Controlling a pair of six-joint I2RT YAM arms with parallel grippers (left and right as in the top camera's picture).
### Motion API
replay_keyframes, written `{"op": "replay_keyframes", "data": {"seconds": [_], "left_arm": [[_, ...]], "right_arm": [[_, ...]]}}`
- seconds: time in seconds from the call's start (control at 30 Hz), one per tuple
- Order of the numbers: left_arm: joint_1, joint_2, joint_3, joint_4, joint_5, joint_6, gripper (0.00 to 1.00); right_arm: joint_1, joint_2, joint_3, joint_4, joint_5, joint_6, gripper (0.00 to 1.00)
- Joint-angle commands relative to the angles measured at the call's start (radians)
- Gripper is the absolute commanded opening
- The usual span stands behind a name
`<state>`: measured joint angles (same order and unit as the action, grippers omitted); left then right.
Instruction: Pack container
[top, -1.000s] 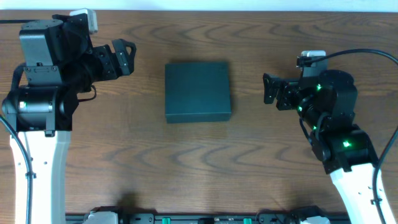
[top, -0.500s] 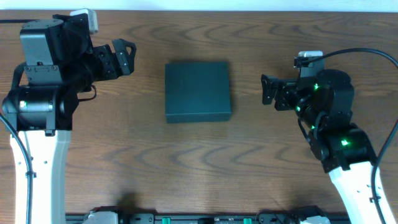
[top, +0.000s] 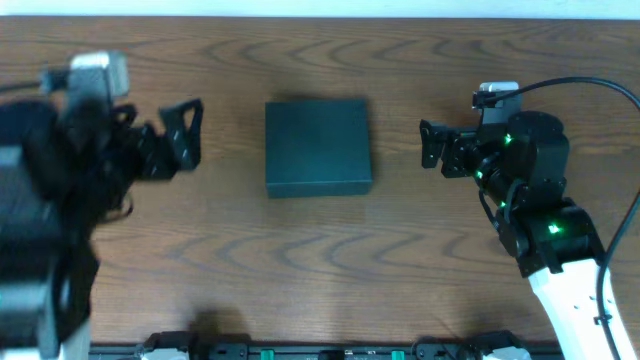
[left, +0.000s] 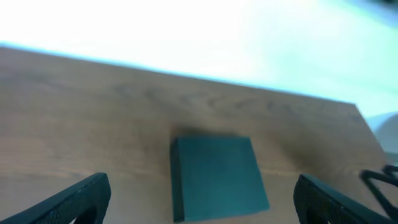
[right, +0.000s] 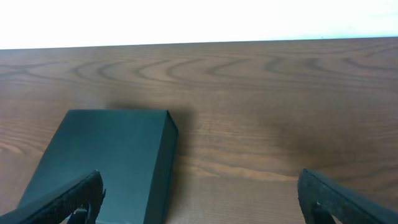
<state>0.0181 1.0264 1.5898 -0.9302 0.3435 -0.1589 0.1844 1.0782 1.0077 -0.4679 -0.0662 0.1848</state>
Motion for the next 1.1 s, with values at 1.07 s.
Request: {"op": "replay_keyframes", "data": {"seconds": [1.07], "left_arm": [[0.127,-0.832,-1.165,0.525,-0.411,0.094,0.95]], "right_arm": [[0.006,0.002,0.019,0.000,0.010,-0.014,0.99]]}}
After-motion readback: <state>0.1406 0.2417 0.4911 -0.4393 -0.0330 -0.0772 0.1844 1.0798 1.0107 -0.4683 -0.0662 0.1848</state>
